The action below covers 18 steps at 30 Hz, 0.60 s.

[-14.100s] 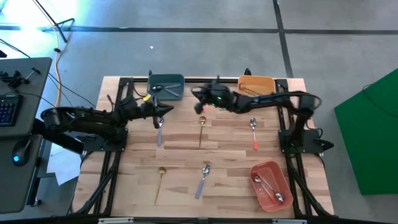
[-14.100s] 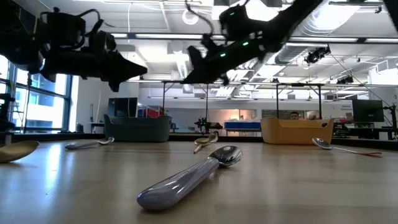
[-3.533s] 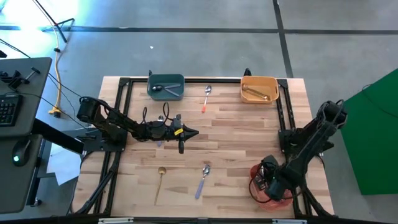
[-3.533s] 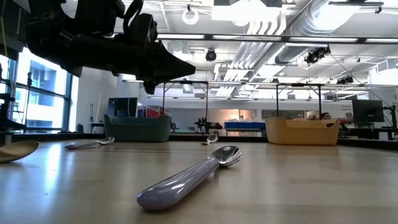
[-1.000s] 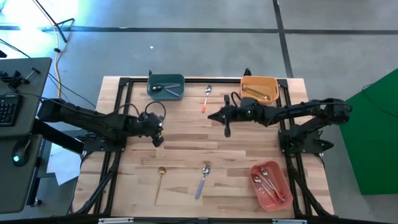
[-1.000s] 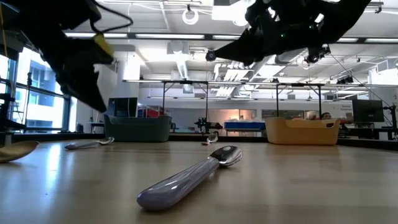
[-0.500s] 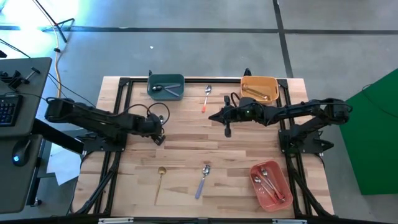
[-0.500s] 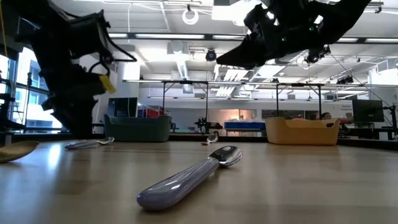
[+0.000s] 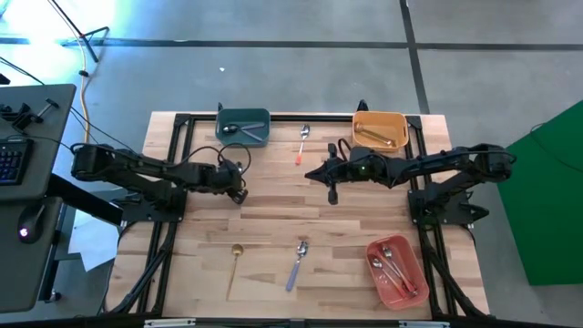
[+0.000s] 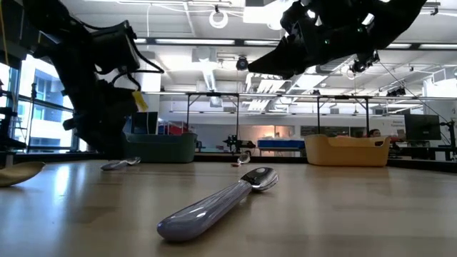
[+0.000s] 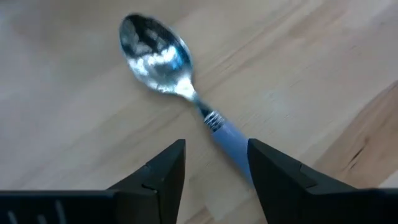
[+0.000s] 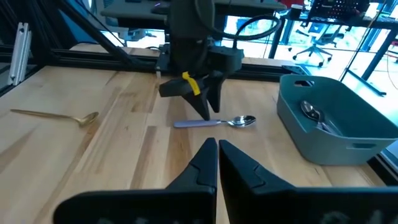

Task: Sort silverware by color (type)
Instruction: Put the left violet spoon into the dark green bin

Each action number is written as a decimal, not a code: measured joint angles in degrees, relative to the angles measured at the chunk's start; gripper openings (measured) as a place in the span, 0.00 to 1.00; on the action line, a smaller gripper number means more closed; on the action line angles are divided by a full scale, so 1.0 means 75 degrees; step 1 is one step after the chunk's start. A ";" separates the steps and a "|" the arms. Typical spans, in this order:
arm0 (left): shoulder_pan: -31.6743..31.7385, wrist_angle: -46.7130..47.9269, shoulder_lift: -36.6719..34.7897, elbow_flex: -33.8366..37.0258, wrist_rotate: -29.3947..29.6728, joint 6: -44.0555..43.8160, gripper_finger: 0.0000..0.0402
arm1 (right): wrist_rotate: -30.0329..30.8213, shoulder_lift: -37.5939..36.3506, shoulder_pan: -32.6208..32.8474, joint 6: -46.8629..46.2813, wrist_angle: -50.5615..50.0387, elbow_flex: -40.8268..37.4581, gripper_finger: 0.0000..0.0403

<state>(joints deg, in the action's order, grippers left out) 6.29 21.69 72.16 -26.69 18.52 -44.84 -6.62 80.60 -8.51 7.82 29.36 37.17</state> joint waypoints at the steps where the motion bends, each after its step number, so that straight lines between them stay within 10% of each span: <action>1: 0.0024 -0.0016 -0.0003 -0.0042 0.0005 -0.0005 0.41 | 0.0000 0.0000 0.0008 0.0003 0.0000 0.0000 0.00; 18: 0.0113 -0.0443 0.0900 -0.0177 0.0134 0.0066 0.41 | 0.0009 0.0000 0.0008 0.0002 -0.0063 0.0000 0.00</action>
<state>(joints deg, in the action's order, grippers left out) 7.14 18.37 78.91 -28.02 19.53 -44.34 -6.55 80.60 -8.45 7.84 28.89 37.17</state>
